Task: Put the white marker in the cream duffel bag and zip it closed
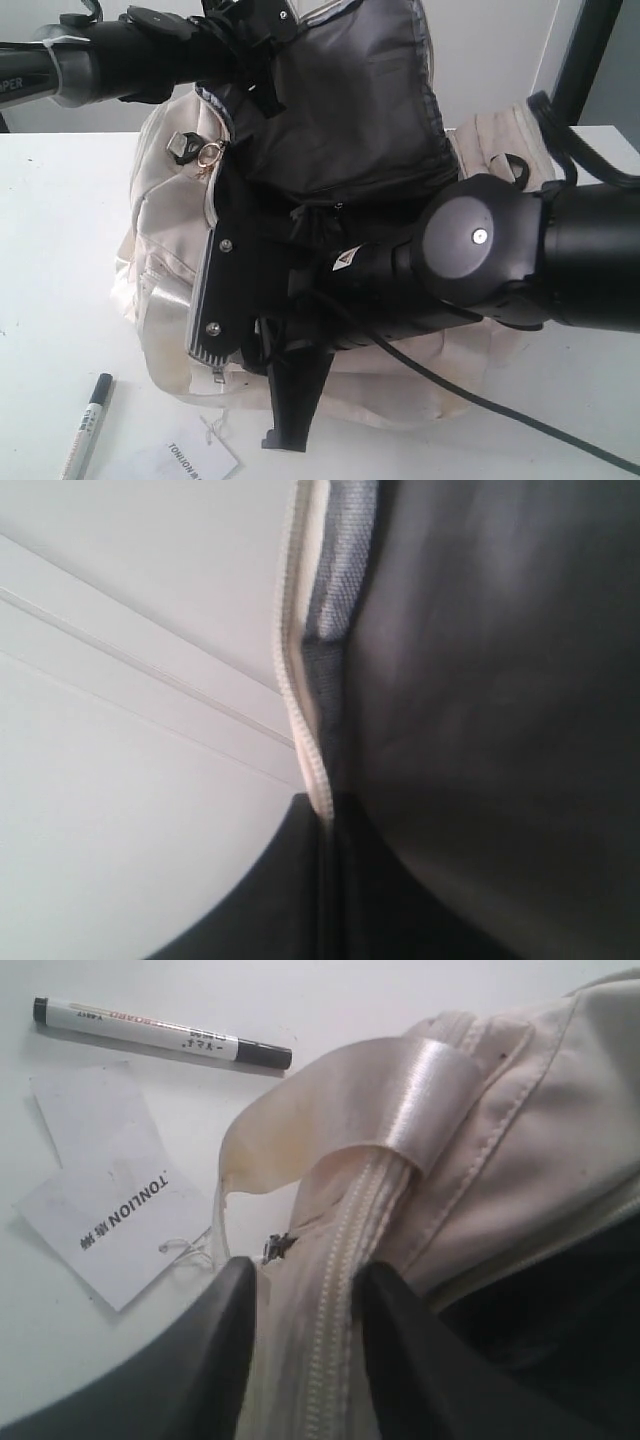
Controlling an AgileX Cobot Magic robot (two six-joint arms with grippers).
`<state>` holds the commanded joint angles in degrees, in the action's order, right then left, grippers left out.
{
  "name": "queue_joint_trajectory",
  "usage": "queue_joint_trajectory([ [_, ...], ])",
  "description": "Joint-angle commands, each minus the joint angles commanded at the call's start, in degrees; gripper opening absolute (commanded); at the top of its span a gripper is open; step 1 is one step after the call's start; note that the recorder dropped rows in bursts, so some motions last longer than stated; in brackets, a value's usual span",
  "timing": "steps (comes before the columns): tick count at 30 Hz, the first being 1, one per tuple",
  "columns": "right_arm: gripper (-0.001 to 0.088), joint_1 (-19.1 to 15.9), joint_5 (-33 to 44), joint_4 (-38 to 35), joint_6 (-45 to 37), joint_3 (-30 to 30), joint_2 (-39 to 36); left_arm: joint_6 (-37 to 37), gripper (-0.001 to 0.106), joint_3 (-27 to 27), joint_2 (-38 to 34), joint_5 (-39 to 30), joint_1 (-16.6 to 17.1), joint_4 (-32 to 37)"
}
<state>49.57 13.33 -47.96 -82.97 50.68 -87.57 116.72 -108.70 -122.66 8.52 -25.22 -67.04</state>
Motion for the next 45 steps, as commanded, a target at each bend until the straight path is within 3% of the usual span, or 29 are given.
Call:
queue_joint_trajectory([
  [8,0.0453,0.0,-8.4,-0.1,9.2,0.0,2.6,0.0,0.000,0.0,0.0,0.0,0.0,0.0],
  [19,0.0440,0.0,-7.6,-0.1,20.5,0.0,7.3,0.0,0.000,0.0,0.0,0.0,0.0,0.0],
  [22,0.0377,0.0,-6.6,-0.1,23.3,0.0,7.5,0.0,0.000,0.0,0.0,0.0,0.0,0.0],
  [27,0.0156,0.0,-3.6,-0.1,29.7,0.0,7.5,0.0,0.000,0.0,0.0,0.0,0.0,0.0],
  [31,0.0015,0.0,1.7,-0.2,29.9,0.0,7.5,0.0,0.000,0.0,0.0,-0.1,0.0,0.0],
  [40,0.0000,0.2,16.8,-3.6,31.8,0.0,7.5,0.0,0.000,0.0,0.0,-0.1,0.0,0.0],
  [45,0.0000,3.8,18.3,-6.4,33.4,0.0,7.0,0.0,0.000,0.0,0.0,-0.1,0.0,0.0],
])
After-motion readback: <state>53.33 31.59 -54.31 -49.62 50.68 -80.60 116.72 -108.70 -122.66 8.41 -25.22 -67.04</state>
